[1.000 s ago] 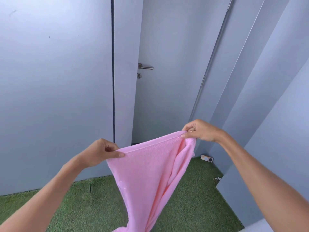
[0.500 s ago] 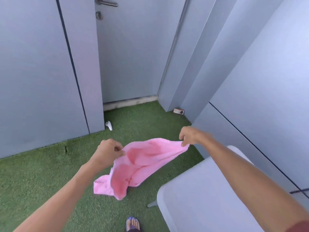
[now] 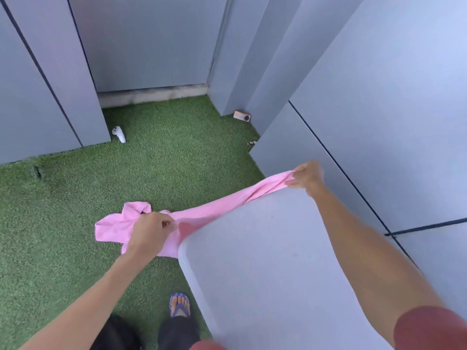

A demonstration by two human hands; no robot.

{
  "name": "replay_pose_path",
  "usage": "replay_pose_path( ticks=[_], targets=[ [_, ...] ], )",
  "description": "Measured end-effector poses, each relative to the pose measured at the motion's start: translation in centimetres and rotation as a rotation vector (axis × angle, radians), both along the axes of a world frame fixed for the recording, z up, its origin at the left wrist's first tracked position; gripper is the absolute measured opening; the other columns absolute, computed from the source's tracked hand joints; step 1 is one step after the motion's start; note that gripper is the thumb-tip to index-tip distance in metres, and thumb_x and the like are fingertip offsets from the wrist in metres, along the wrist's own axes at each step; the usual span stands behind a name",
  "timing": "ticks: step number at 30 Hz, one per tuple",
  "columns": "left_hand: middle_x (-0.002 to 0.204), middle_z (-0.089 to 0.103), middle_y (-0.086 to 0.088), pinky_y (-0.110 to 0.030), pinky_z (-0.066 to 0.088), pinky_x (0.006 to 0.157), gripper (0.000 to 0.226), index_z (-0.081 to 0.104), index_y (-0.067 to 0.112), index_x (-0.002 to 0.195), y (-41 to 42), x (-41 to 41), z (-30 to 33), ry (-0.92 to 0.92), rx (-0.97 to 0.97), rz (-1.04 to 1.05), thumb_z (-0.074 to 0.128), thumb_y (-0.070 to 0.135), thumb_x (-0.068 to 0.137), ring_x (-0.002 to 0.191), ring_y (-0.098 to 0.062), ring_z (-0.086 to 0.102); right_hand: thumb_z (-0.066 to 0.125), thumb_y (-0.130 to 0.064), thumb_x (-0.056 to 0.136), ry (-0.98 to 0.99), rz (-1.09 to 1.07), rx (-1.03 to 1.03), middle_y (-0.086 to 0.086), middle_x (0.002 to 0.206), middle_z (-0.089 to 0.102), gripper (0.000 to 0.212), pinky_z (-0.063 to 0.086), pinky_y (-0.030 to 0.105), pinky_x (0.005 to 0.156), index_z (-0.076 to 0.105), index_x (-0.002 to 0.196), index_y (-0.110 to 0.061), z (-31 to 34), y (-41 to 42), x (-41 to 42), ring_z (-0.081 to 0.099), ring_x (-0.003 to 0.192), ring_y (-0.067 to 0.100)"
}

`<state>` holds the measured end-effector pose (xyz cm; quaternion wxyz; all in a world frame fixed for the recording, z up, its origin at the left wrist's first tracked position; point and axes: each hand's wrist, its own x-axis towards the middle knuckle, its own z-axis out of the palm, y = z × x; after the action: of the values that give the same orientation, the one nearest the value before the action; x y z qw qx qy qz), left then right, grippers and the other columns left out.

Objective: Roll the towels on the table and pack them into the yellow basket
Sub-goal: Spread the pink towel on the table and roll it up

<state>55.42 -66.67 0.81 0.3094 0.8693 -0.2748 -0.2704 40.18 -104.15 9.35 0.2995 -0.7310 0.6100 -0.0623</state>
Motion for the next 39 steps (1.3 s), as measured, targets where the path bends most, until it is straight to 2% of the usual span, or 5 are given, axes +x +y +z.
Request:
replay_pose_path(
  ticks=[10, 12, 17, 27, 39],
  targets=[
    [0.080, 0.061, -0.003, -0.031, 0.042, 0.066, 0.003, 0.068, 0.010, 0.085, -2.4, -8.0, -4.2, -0.105, -0.062, 0.291, 0.067, 0.007, 0.087, 0.070, -0.020, 0.056, 0.055, 0.006, 0.078, 0.081, 0.187, -0.283, 0.015, 0.066, 0.026, 0.027, 0.026, 0.011, 0.037, 0.061, 0.063, -0.015, -4.3, -13.8, -4.2, 0.047, 0.069, 0.016],
    [0.083, 0.061, -0.003, -0.012, 0.040, 0.070, 0.004, 0.068, 0.009, 0.088, -2.0, -9.0, -4.4, -0.108, -0.078, 0.333, 0.066, 0.005, 0.087, 0.072, -0.020, 0.057, 0.057, 0.002, 0.081, 0.083, 0.184, -0.276, 0.011, 0.056, 0.052, 0.016, 0.030, 0.006, 0.041, 0.073, 0.082, 0.000, -5.9, -15.7, -5.0, 0.050, 0.072, 0.016],
    [0.081, 0.062, -0.001, -0.001, 0.037, 0.067, 0.005, 0.065, 0.015, 0.088, -1.9, -10.9, -4.3, -0.124, -0.120, 0.429, 0.064, 0.010, 0.088, 0.078, -0.005, 0.054, 0.059, -0.003, 0.087, 0.036, 0.146, -0.310, 0.025, 0.098, 0.070, 0.019, 0.035, 0.023, 0.069, 0.071, 0.097, 0.007, -8.0, -18.7, -7.4, 0.065, 0.092, 0.032],
    [0.086, 0.058, -0.005, 0.002, 0.035, 0.071, 0.005, 0.064, 0.012, 0.089, -1.9, -13.3, -4.8, -0.215, -0.106, 0.443, 0.063, 0.007, 0.088, 0.085, 0.003, 0.050, 0.065, -0.013, 0.087, 0.078, 0.108, -0.242, 0.007, 0.066, 0.056, 0.016, 0.033, 0.015, 0.053, 0.072, 0.092, 0.000, -13.2, -20.7, -12.3, 0.055, 0.070, 0.018],
    [0.089, 0.055, -0.011, 0.005, 0.034, 0.072, 0.016, 0.060, 0.015, 0.087, -0.2, -21.6, -5.0, -0.238, -0.155, 0.472, 0.065, 0.000, 0.085, 0.083, 0.019, 0.048, 0.067, -0.025, 0.088, -0.021, -0.162, -0.146, 0.017, 0.107, 0.068, 0.022, 0.039, 0.028, 0.071, 0.069, 0.105, -0.011, -13.3, -17.1, -23.1, 0.060, 0.093, 0.028]
  ],
)
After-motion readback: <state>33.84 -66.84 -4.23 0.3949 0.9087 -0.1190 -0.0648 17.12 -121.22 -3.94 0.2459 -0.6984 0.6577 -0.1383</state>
